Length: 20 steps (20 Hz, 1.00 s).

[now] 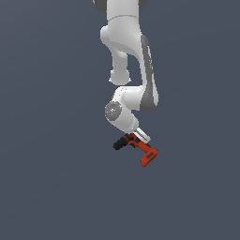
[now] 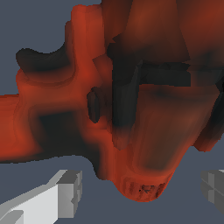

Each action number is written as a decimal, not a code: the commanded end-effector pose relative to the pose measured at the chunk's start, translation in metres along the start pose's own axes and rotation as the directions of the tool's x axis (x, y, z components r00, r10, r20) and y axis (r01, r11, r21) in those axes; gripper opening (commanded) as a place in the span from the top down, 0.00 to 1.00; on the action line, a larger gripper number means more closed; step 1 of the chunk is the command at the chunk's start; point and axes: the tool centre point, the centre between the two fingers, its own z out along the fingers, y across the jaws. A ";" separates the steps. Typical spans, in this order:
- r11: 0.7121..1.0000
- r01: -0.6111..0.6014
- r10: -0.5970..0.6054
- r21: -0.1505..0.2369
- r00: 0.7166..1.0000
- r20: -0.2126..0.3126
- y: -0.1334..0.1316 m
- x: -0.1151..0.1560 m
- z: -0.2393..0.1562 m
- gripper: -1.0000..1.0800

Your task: Pick up the object and move it to a goal position.

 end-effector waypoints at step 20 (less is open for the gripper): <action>1.000 -0.001 0.001 0.001 1.000 0.001 0.000 0.002 0.012 1.00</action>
